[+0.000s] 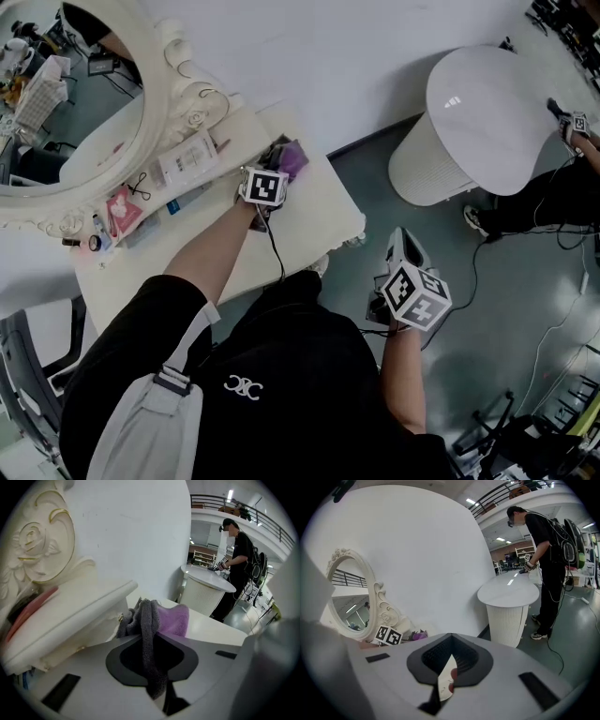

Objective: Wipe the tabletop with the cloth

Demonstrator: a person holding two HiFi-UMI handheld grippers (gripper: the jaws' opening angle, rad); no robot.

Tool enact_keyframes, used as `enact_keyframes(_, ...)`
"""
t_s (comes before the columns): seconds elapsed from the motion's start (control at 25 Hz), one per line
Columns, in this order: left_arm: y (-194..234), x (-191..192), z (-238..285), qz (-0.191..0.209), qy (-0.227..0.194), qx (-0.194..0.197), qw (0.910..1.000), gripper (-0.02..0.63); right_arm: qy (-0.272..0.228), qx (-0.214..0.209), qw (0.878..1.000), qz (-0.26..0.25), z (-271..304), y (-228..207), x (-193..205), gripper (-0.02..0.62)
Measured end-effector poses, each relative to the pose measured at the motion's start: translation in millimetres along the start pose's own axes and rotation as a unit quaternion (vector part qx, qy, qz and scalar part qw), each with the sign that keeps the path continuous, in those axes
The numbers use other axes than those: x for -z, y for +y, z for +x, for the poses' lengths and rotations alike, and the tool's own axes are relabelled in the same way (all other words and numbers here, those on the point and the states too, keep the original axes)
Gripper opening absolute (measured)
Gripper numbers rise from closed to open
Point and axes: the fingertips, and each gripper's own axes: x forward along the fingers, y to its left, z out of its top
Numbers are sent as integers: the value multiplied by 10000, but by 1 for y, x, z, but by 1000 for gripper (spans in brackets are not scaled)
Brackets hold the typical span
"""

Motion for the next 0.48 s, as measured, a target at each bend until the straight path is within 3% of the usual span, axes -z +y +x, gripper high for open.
enact_keyframes(0.28, -9, 44, -34, 17, 55, 149, 9999, 51, 6, -248, 9996, -113, -6, 19, 16, 5)
enact_keyframes(0.48, -54, 70, -55, 522, 17, 533, 9972, 49, 7, -269, 9996, -85, -14, 22, 26, 5)
